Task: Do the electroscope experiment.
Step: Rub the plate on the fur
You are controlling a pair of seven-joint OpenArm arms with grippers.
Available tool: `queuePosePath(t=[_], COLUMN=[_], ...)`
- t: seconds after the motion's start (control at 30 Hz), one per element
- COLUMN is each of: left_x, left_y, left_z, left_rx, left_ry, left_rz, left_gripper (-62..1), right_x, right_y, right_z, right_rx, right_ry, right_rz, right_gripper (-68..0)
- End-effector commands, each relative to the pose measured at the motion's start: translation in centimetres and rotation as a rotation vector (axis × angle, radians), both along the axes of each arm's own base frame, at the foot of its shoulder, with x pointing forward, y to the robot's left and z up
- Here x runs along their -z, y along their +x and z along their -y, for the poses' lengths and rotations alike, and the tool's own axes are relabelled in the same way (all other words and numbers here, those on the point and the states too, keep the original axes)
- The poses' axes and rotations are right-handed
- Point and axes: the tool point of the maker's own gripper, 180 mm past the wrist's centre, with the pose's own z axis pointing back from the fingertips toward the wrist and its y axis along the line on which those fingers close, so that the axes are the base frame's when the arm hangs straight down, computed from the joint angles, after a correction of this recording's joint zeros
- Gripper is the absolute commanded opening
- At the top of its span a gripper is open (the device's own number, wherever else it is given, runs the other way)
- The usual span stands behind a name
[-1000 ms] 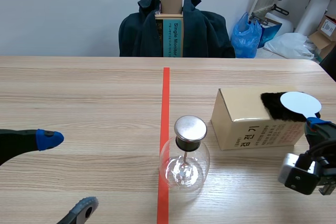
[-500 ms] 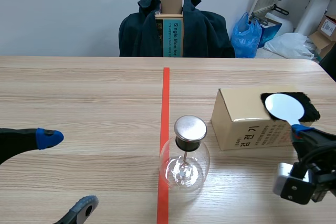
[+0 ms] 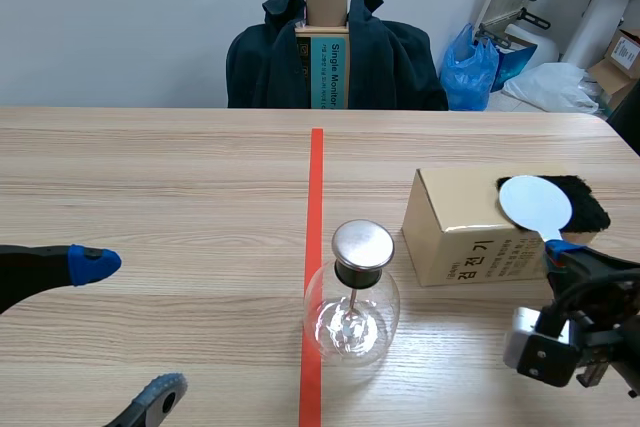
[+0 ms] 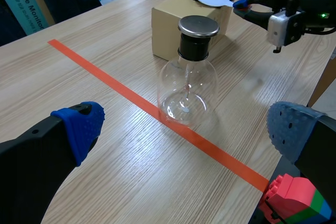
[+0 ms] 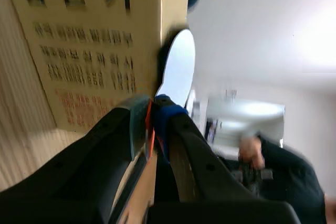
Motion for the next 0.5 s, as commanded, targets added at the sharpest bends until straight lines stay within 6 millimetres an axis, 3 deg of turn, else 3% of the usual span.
queuePosePath(t=[0.0,0.13,0.17,0.3,0.47], left_x=[-0.6,-0.6,-0.6,-0.5,-0.5], left_y=[0.2,0.2,0.2,0.2,0.1], left_z=[0.2,0.2,0.2,0.2,0.2], left_rx=[-0.007,-0.007,-0.007,-0.007,-0.005], left_ry=[-0.029,-0.029,-0.029,-0.028,-0.025], left_rz=[0.012,0.012,0.012,0.012,0.012], left_gripper=[1.4,1.4,1.4,1.4,1.4], right_x=[-1.2,-1.0,-1.0,-1.1,-0.5], right_y=[0.6,0.0,0.0,0.4,-0.2], right_z=[1.7,-1.1,-1.2,1.8,-1.1], right_rx=[0.036,-0.122,-0.120,0.024,-0.118], right_ry=[-0.027,0.004,0.007,-0.025,0.017], right_rz=[0.032,0.015,0.017,0.019,-0.018], right_gripper=[-66.7,-66.7,-66.7,-66.7,-66.7])
